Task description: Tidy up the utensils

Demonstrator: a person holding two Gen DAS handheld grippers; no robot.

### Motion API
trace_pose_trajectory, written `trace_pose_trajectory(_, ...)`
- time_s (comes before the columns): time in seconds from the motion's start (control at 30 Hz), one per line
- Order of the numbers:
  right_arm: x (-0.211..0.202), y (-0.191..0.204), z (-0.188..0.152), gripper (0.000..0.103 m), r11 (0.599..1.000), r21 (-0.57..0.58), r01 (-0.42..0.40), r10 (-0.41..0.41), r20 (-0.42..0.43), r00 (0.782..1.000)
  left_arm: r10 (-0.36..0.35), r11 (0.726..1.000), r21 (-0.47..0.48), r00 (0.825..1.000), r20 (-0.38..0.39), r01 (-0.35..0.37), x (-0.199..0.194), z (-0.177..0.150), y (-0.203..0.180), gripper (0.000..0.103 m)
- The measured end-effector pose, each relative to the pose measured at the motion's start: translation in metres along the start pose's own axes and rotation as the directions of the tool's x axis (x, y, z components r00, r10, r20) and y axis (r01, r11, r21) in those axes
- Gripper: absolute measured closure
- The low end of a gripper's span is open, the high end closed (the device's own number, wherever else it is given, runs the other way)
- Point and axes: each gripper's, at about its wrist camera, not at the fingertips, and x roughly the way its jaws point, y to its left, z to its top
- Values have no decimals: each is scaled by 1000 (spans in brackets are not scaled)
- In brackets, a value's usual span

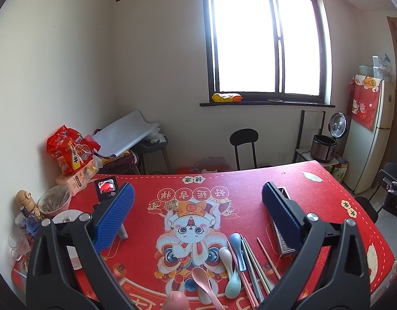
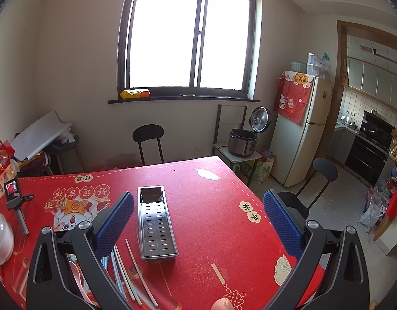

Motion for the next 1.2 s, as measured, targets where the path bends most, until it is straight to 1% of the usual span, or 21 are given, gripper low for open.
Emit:
trace_pose_trajectory(0.47, 1, 0, 0, 5, 1000, -1, -2, 2, -3, 1000, -1, 1000, 0, 1000, -1, 1, -1, 0, 0, 5)
trace_pose_trajectory(0.63, 0, 0, -2, 5, 1000, 1, -2, 2, -3, 1000, -1, 1000, 1, 1000, -4, 1, 1, -3, 1, 5)
trace_pose_trajectory(0.73, -1, 3, -10, 5, 1000, 2, -1, 1, -3, 1000, -1, 1000, 1, 1000, -4, 1, 1, -3, 1, 5)
trace_pose_trajectory(1.2, -1, 2, -9, 5, 1000, 3, -2, 2, -7, 1000, -1, 1000, 1, 1000, -5, 1, 1, -3, 1, 5)
